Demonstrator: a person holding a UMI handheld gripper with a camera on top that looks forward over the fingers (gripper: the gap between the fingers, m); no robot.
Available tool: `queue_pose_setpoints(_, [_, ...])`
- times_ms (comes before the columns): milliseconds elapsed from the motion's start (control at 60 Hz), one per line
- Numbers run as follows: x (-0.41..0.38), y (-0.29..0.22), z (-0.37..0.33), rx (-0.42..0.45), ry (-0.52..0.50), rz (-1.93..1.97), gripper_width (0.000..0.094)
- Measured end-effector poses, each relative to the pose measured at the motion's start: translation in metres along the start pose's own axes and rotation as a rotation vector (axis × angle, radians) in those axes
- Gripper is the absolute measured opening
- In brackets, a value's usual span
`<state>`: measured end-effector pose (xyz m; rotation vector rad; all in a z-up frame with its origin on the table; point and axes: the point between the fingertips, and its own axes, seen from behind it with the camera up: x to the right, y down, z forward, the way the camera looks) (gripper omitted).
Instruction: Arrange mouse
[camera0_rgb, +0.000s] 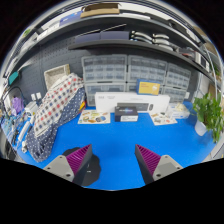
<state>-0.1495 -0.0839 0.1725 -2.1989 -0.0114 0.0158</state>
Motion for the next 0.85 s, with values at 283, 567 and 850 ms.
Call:
queue_pose_setpoints(283, [0.114, -0.012, -0.026, 0.061, -0.025, -0.043, 0.0858])
queue_pose_setpoints(567, [0.184, 0.009, -0.035, 0.023, -0.044, -0.042, 0.0844])
queue_pose_setpoints(850, [0.214, 0.009, -0.039, 0.036, -0.035, -0.035, 0.0844])
